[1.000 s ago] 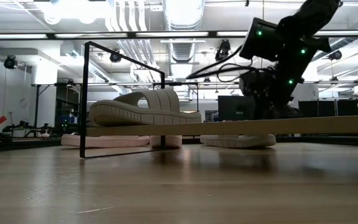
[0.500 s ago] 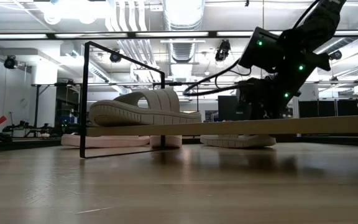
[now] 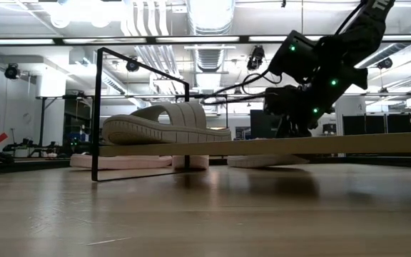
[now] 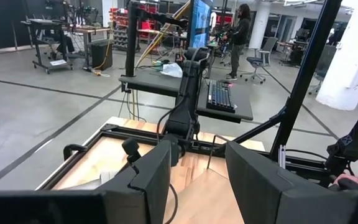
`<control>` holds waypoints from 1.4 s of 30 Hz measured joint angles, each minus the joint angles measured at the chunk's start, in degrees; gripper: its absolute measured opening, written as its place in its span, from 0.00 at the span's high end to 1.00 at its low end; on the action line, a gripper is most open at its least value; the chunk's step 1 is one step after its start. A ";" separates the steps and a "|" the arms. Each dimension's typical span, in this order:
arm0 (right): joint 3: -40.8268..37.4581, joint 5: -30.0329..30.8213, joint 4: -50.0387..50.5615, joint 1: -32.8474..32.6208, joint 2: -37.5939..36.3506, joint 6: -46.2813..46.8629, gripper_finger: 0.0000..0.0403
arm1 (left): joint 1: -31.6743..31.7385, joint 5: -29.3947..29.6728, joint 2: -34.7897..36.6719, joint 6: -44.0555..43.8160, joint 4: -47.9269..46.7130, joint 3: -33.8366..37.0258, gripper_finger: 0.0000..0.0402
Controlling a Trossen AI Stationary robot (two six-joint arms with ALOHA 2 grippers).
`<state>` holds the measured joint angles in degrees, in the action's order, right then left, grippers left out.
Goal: Pick and place slides into the shelf
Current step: Put the gray slipper on the shelf
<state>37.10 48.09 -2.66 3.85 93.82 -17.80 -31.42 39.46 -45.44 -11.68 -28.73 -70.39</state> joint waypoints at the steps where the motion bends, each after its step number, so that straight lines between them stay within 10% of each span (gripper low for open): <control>1: 0.00 -0.06 -0.66 0.23 0.00 0.00 0.60 | 0.00 0.00 -0.12 0.00 0.00 0.00 0.65; 13: 2.71 0.35 0.61 0.47 -0.68 0.00 0.95 | 0.00 0.00 -0.60 -0.09 1.27 -0.07 0.65; 34: 4.40 18.92 9.24 -8.49 -18.67 -4.25 0.98 | 0.00 8.16 -4.18 -0.01 1.26 -0.11 0.65; 42: 21.96 23.50 22.32 -10.59 -24.04 8.46 0.98 | 0.00 11.12 -2.38 0.62 1.24 -0.20 0.65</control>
<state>59.06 71.60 19.66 -6.74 69.78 -9.35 -31.42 50.58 -47.82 -11.06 -27.49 -70.59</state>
